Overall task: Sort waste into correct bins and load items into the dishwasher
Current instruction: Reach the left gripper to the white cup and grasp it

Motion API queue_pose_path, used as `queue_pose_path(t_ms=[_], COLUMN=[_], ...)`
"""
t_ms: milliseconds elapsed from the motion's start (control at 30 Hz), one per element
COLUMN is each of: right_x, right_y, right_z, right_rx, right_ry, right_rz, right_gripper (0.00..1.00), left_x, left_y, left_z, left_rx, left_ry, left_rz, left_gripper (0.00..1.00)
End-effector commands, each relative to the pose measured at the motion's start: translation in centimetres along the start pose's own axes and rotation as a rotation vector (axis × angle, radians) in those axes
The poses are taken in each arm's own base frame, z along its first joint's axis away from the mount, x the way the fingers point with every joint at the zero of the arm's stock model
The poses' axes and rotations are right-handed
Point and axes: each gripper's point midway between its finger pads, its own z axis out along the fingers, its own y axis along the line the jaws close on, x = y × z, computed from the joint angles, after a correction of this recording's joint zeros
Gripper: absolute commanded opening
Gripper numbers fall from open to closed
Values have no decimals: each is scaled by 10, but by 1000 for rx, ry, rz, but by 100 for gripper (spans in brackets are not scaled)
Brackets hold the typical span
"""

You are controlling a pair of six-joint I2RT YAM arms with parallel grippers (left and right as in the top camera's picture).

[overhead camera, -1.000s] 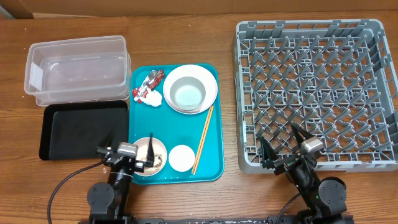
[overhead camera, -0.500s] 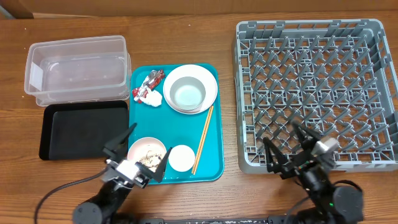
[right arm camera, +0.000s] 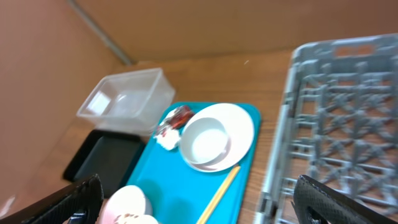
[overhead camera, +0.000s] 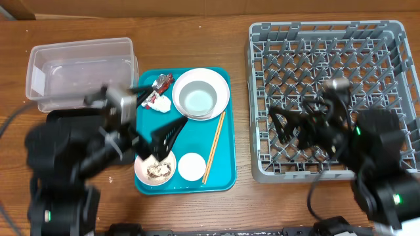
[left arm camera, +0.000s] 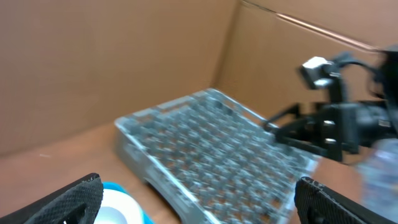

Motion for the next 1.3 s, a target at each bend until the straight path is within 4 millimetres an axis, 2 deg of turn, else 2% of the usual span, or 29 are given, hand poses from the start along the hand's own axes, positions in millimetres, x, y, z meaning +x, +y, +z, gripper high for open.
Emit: queue_pose_path(t_ms=[0,133,267,367,500,600,800,1033,1100,1267], right_x=[3,24,39,44,45,46,46,46,46,47], right_y=[22,15,5,-2,-10,-12,-13,-13,-13,-13], right_z=[16,37,49,55,59,59,59,59,59,59], right_rx=[-148,-166,-139,-120,-81,-65,-62,-62,-61,-60], right_ry=[102,222,297,321,324,323,322,323,323,325], right_rz=[29,92,135,149,154,154,153,153,153,154], right_gripper=[100,100,100,100,100,100,100,100,100,100], left_x=[9,40,108,159,194,208,232,268,278,297], left_y=[-18,9,39,53,66,66,51,33,30,39], left_z=[16,37,52,49,28,14,15,12,9,-1], left_rx=[234,216,10,-198,-465,-573,-546,-522,-531,-651], left_ry=[84,199,434,638,800,855,940,1071,1109,1145], left_rz=[-109,-279,-471,-439,-399,-461,-469,-403,-412,-484], left_gripper=[100,100,100,100,100,100,87,82,74,73])
